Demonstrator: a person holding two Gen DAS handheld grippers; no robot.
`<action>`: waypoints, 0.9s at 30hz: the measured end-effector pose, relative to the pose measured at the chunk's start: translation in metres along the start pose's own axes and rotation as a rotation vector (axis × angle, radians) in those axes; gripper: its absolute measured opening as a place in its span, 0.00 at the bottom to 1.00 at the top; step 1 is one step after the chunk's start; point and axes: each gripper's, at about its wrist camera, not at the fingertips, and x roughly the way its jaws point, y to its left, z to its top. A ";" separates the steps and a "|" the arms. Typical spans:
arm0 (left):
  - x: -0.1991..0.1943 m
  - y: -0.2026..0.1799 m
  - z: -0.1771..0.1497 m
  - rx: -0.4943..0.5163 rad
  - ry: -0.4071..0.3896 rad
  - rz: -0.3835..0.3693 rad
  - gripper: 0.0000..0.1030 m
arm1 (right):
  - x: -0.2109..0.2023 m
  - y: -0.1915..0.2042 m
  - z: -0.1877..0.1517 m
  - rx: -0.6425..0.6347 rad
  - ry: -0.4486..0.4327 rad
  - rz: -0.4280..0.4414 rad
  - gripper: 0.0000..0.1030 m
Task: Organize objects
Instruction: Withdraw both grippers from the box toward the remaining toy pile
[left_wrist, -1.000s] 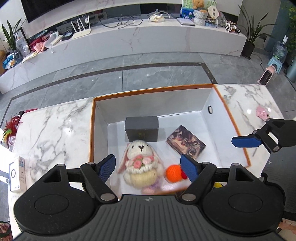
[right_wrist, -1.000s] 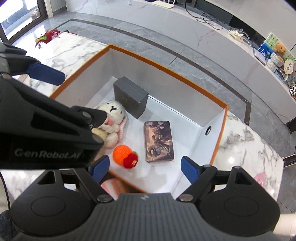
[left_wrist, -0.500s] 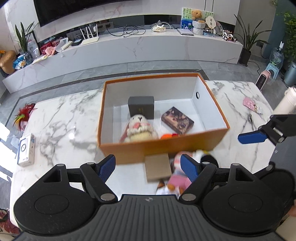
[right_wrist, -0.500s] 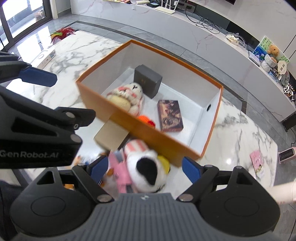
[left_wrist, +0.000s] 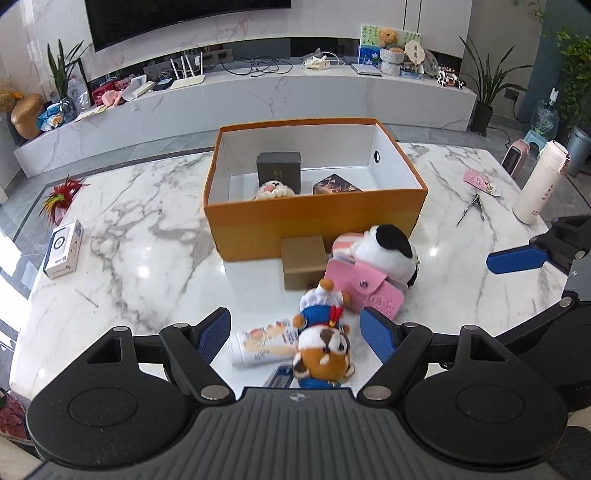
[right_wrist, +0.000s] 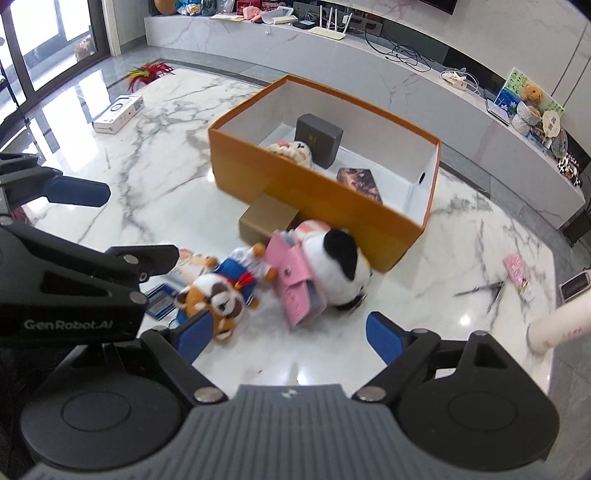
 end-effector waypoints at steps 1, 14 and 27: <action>0.001 0.001 -0.004 -0.006 0.002 0.000 0.89 | 0.002 0.000 -0.005 0.009 -0.004 0.007 0.88; 0.081 0.025 -0.038 -0.048 0.071 -0.096 0.89 | 0.073 -0.027 -0.023 0.065 -0.040 0.006 0.89; 0.140 0.017 -0.055 -0.122 0.083 -0.226 0.89 | 0.100 -0.079 -0.046 0.323 -0.177 0.131 0.90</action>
